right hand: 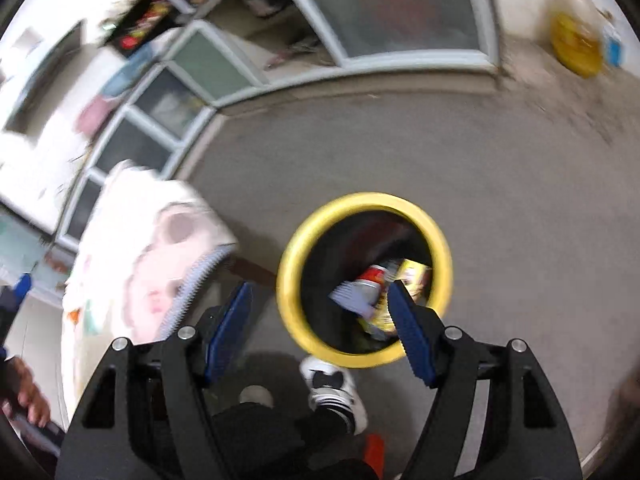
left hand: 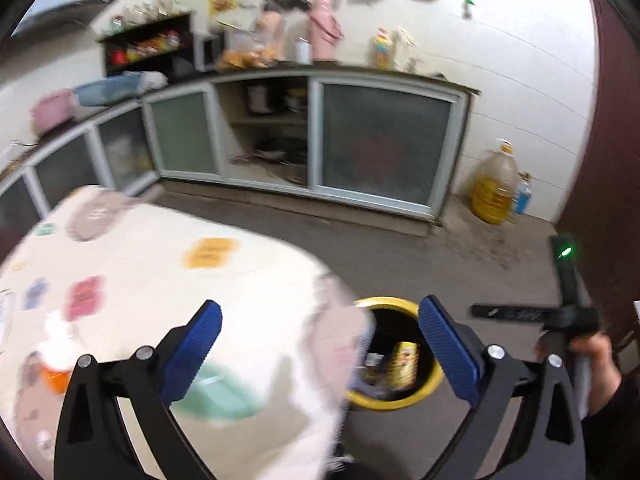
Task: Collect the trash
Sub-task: 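Open both grippers to drop the box and cup into the bin, then move both grippers back over the quilt toward the tissue and orange peel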
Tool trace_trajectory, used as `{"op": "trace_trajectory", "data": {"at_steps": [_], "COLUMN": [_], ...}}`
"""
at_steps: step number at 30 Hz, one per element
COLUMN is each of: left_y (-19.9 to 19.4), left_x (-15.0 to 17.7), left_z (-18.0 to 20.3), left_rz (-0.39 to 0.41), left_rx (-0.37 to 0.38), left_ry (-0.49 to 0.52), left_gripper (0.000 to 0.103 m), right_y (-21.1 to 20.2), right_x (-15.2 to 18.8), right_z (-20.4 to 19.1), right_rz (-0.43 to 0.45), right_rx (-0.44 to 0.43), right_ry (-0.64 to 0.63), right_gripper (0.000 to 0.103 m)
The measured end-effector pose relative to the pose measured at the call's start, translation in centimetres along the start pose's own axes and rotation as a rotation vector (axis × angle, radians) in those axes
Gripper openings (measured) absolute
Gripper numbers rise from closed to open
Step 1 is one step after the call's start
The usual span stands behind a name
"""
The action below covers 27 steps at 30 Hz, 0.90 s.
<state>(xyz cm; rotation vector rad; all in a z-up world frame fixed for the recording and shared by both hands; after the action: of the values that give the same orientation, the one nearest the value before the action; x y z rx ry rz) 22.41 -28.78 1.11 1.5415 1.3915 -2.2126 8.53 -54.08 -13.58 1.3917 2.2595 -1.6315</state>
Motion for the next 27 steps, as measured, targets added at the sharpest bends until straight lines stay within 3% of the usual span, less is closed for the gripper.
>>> {"op": "trace_trajectory", "data": {"at_steps": [5,10,16,22,27], "left_y": [-5.1,-8.5,-8.2,-7.0,-4.7], "left_x": [2.8,5.4,6.9,7.2,7.2], "left_z": [-9.6,-18.8,-24.4,-25.4,-26.2], "left_rz": [0.030,0.036,0.023,0.012,-0.042], "left_rx": [-0.234,-0.365,-0.400,-0.285,-0.278], "left_ry": [-0.039,-0.151,-0.243,-0.216,-0.216], "left_gripper": [0.095,0.095,0.095,0.095,0.095], "right_y": [-0.5,1.3,5.4,10.0,12.8], "right_x": [-1.6,-2.5,-3.1,-2.3,-1.0], "right_z": [-9.1,-21.4,-33.5,-42.5,-46.2], "right_rz": [0.020,-0.043,-0.189,-0.327,-0.396], "right_rx": [-0.125,-0.305,-0.465,-0.493,-0.462], "right_ry": [-0.213,-0.420,-0.493,-0.537,-0.585], "right_gripper": [0.067,0.067,0.065,0.063,0.060]}}
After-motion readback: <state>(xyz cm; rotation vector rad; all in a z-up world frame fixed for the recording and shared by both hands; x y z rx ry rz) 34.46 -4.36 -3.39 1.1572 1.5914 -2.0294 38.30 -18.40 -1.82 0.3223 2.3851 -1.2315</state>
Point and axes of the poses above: each gripper's, at about its wrist camera, not at the fingertips, and y roughly the way its jaws point, z to its right, x to its underside, the point moved 5 cm from there along y, roughly the way its jaws point, and after that the axes turned 5 degrees about -y, right-handed, at the moved point
